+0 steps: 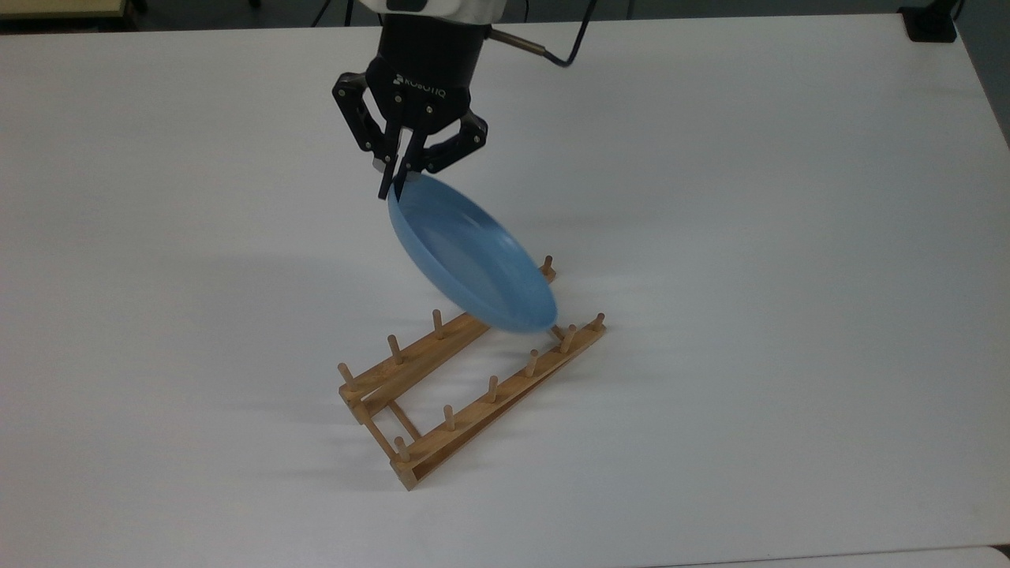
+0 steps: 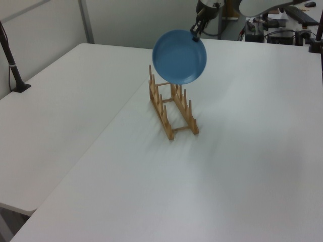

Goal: Place plate in plate rack
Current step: 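Lower the upright plate between the rack pegs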

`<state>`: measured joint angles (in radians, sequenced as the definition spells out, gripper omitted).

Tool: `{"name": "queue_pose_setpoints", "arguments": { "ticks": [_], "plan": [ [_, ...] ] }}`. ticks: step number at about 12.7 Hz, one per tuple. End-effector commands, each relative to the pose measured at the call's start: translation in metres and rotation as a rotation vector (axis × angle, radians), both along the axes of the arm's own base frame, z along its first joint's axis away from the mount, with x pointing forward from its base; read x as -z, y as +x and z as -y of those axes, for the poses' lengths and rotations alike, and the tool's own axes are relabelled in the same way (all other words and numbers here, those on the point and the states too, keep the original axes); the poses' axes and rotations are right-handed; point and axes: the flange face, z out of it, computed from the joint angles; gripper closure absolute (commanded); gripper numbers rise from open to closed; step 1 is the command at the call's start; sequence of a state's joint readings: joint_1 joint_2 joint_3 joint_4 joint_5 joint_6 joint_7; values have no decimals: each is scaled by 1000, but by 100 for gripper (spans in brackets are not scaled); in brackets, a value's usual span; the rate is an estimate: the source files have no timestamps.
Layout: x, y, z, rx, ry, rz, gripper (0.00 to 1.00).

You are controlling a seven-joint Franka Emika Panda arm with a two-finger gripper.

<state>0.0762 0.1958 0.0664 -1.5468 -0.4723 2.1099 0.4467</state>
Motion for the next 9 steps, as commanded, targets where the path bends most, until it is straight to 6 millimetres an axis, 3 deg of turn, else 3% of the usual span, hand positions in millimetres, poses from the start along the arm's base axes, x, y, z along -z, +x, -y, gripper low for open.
{"name": "queue_pose_setpoints", "arguments": {
  "ticks": [1, 4, 7, 9],
  "plan": [
    [11, 13, -16, 37, -50, 120, 100],
    [25, 18, -21, -5, -113, 149, 100],
    [56, 19, -32, -70, -171, 124, 100],
    [62, 19, -38, -95, -172, 129, 100]
  ]
}}
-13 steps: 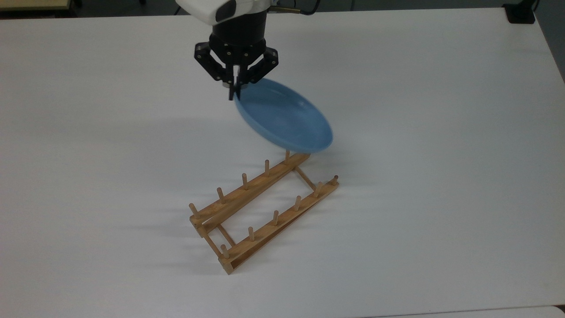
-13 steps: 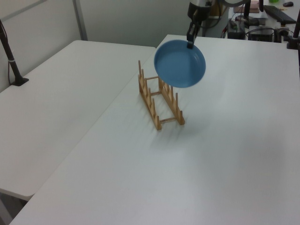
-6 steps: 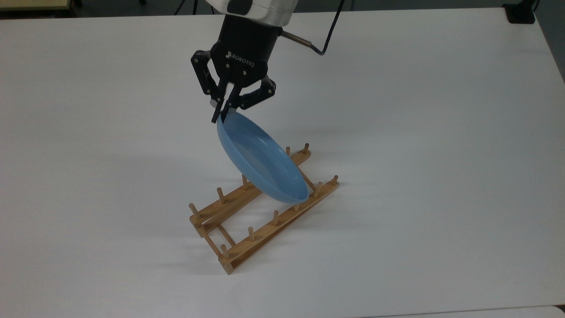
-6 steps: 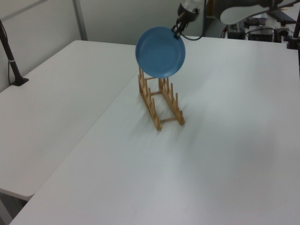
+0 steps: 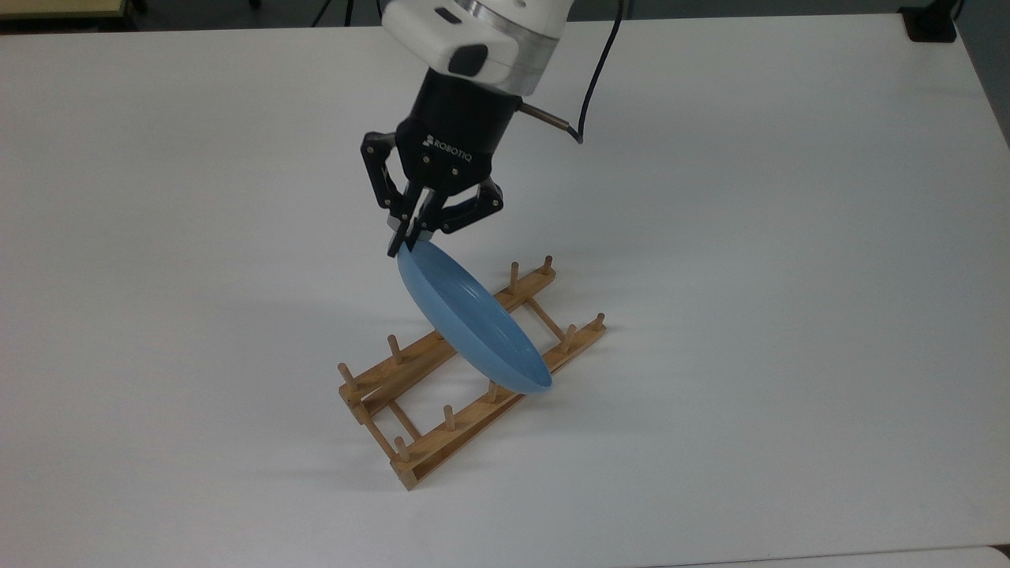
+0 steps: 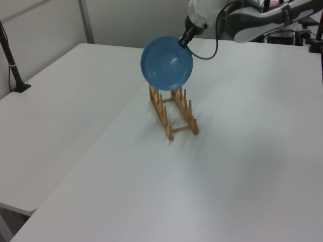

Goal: Place plate in plate rack
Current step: 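Lower the upright plate between the rack pegs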

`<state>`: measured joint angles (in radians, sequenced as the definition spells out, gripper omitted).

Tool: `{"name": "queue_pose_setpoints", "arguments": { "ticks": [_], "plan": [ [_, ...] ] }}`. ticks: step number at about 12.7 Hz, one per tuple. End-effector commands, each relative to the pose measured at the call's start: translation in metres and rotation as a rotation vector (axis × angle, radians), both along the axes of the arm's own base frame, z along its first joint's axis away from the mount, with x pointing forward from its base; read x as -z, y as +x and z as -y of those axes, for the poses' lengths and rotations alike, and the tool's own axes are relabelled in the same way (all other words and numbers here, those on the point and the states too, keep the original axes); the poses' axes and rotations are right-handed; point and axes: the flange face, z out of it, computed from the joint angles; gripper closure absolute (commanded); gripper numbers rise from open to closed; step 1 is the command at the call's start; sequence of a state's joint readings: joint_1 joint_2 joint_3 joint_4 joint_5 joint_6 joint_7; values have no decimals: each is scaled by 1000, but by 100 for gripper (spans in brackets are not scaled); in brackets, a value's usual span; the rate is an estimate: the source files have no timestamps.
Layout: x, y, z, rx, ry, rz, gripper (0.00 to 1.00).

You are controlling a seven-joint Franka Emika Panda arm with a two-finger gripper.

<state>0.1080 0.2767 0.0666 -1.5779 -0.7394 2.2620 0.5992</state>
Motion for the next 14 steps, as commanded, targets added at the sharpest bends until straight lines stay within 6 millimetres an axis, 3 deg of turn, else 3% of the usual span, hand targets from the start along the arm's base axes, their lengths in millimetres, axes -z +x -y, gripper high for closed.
{"name": "queue_pose_setpoints", "arguments": {
  "ticks": [1, 5, 10, 14],
  "plan": [
    [11, -5, -14, -53, -24, 20, 100],
    [15, -4, -9, -133, -76, 14, 100],
    [2, -3, -1, -151, -125, 48, 100],
    [21, -7, 3, -175, -198, 18, 100]
  ]
}}
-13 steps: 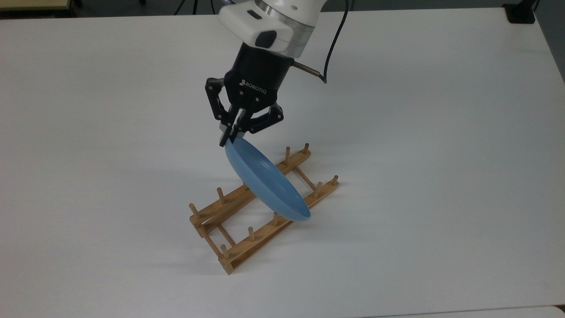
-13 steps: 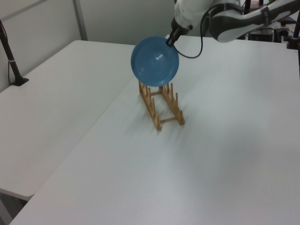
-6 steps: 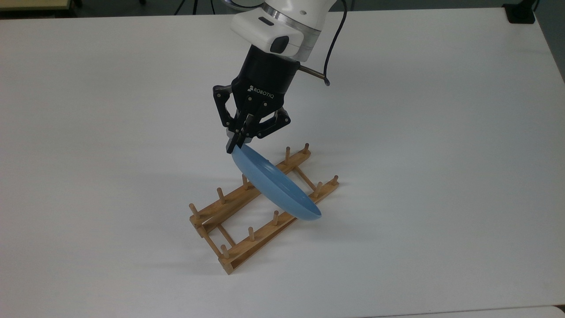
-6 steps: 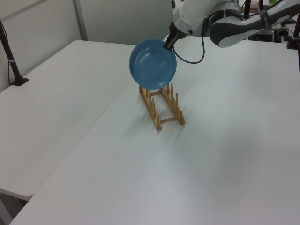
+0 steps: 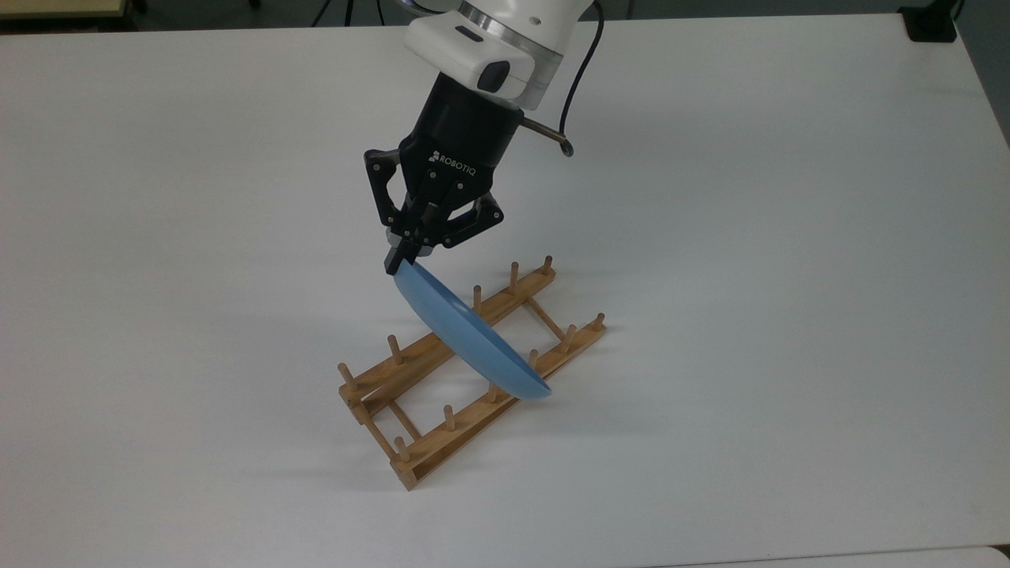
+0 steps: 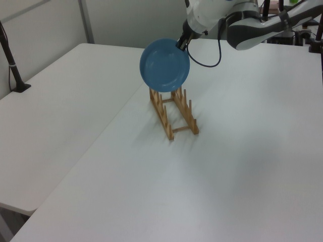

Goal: Place plate in plate rack
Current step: 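Lower the upright plate between the rack pegs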

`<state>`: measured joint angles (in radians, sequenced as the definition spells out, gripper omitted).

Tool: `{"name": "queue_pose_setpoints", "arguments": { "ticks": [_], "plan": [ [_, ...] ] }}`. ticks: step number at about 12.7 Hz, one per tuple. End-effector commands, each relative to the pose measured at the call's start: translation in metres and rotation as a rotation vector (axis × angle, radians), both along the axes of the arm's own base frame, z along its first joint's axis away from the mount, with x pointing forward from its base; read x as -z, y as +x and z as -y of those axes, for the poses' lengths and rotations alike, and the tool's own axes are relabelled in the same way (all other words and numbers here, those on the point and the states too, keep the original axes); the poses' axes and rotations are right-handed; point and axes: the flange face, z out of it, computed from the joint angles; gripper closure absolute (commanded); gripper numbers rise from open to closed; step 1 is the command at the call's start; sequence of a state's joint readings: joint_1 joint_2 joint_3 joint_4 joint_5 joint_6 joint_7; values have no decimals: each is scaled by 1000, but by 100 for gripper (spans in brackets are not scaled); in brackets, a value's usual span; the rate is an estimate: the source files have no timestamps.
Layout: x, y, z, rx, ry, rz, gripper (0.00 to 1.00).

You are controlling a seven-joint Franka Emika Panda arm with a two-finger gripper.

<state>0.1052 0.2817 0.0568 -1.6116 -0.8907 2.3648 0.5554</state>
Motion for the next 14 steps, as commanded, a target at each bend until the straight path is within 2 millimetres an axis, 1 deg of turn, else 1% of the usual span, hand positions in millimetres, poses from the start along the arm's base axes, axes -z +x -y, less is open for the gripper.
{"name": "queue_pose_setpoints", "arguments": {
  "ticks": [1, 2, 3, 5, 6, 7, 8, 9, 10, 11, 12, 14],
  "plan": [
    [19, -12, 5, -43, -79, -29, 100],
    [25, -13, 3, -51, -93, -39, 100],
    [36, -16, 2, -57, -102, -58, 100],
    [44, -20, -3, -64, -106, -74, 100],
    [46, -20, -3, -62, -104, -75, 96],
    [46, -20, -3, -59, -103, -74, 86],
    [44, -20, -4, -60, -101, -70, 79],
    [42, -20, -4, -52, -95, -65, 42],
    [40, -19, -4, -34, -80, -49, 16],
    [39, -19, -5, -12, -57, -30, 0],
    [35, -18, -7, 2, -46, -15, 0],
    [19, -18, -9, 13, -25, 17, 0]
  ]
}}
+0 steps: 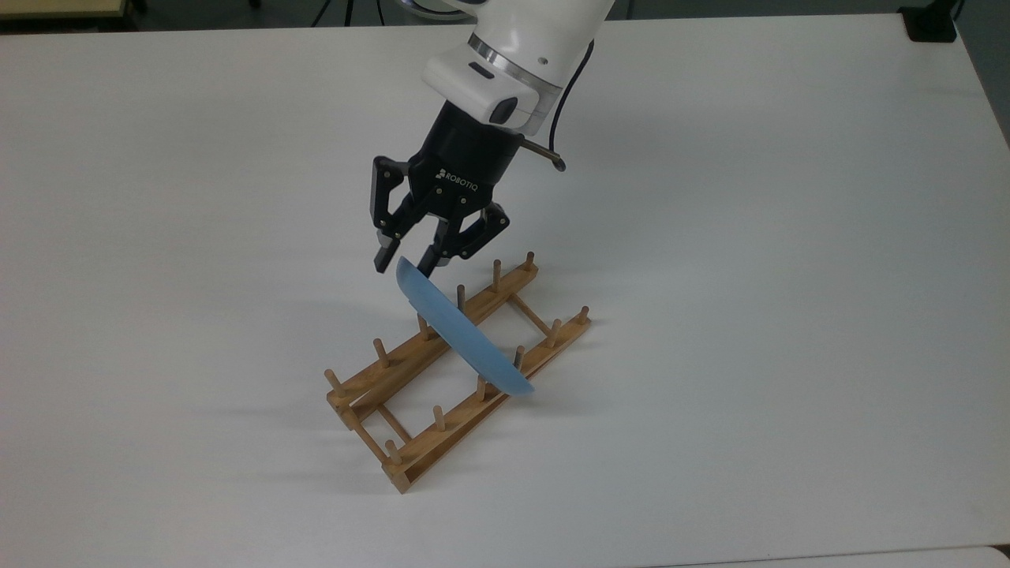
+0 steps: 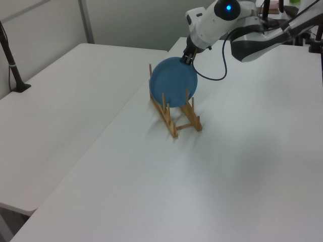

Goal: Place plate in plate rack
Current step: 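Open the gripper and raise it away from the plate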

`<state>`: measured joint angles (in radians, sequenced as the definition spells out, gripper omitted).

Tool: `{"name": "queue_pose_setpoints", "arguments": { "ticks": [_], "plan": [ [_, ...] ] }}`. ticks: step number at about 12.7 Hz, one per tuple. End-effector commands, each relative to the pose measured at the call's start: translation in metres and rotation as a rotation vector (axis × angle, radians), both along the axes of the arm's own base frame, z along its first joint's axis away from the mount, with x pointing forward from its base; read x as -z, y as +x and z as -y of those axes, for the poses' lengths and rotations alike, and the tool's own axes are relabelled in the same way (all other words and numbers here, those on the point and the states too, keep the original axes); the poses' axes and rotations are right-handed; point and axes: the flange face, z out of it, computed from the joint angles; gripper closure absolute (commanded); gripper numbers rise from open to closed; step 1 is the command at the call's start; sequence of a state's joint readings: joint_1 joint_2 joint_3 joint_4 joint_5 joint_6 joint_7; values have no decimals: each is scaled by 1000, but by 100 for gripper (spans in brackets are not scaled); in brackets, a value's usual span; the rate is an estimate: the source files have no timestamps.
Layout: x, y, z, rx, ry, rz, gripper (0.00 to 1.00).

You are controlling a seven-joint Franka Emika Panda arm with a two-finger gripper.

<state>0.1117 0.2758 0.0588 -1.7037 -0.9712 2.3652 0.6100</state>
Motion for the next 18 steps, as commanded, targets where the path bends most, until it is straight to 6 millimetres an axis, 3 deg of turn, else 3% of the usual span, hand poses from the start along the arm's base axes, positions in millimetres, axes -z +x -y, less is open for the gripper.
{"name": "queue_pose_setpoints", "arguments": {
  "ticks": [1, 5, 9, 10, 14, 18],
  "plan": [
    [-37, -8, -8, 39, 65, 104, 0],
    [-55, -16, -40, 133, 260, 129, 0],
    [-84, -28, -26, 246, 495, -27, 0],
    [-88, -36, -13, 235, 522, -126, 0],
    [-113, -83, 73, 134, 583, -500, 0],
    [-118, -111, 109, 127, 598, -613, 0]
  ]
}}
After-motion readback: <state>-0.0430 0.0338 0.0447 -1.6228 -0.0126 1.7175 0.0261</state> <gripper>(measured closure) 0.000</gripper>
